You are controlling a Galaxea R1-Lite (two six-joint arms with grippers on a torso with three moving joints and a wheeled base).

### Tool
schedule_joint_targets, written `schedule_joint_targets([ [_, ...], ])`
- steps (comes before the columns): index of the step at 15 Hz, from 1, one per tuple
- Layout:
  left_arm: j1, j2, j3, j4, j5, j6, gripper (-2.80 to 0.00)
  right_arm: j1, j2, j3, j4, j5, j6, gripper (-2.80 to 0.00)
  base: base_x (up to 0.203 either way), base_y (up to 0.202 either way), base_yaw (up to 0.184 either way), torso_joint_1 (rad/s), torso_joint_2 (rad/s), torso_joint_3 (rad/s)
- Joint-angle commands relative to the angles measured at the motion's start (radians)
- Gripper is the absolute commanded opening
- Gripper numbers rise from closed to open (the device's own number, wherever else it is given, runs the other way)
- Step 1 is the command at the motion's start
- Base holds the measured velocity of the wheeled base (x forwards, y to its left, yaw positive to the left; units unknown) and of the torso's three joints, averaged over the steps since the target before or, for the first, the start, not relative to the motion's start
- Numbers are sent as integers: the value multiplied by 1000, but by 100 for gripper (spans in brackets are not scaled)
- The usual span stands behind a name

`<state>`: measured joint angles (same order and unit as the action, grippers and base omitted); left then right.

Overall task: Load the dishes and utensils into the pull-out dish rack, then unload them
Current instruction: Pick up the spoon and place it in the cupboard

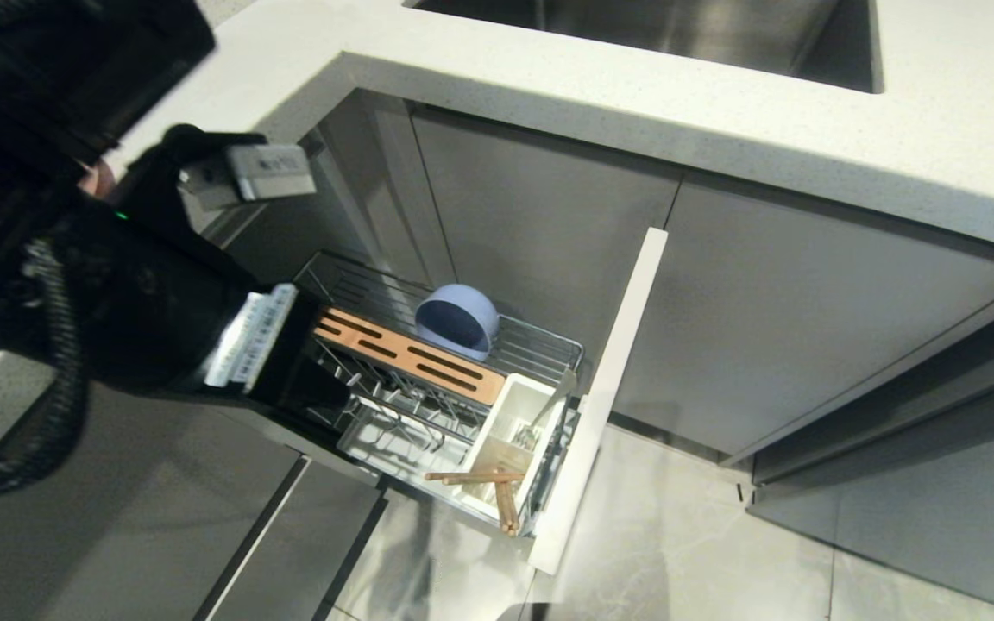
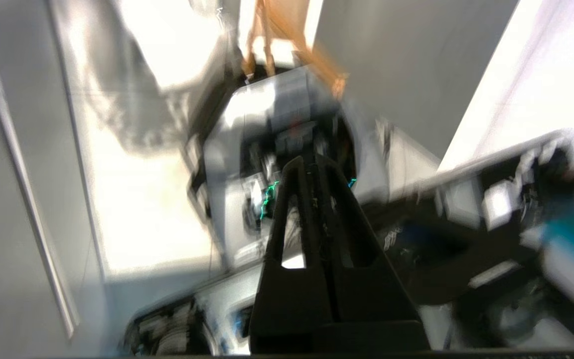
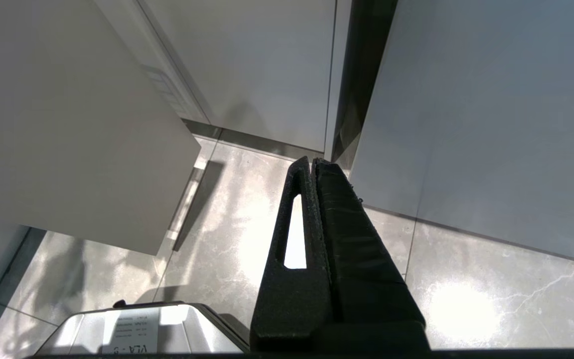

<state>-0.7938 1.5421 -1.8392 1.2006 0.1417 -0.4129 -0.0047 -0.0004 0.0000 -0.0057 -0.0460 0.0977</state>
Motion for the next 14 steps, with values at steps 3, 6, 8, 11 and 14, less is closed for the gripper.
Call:
schedule_joint_targets([
  [3,112,-231,-10,-198,75,-18,-280,0,-4,0,0,0,1,-280,0,0,0,0,0,0],
  [6,304,-316,-9,-338,78,-10,-280,0,-4,0,0,0,1,-280,0,0,0,0,0,0],
  [8,443,-350,-7,-404,81,13,-280,0,-4,0,0,0,1,-280,0,0,0,0,0,0],
  [11,704,-380,16,-459,77,101,-280,0,-4,0,0,0,1,-280,0,0,0,0,0,0],
  [14,919,-396,50,-474,77,209,-280,0,-4,0,0,0,1,-280,0,0,0,0,0,0],
])
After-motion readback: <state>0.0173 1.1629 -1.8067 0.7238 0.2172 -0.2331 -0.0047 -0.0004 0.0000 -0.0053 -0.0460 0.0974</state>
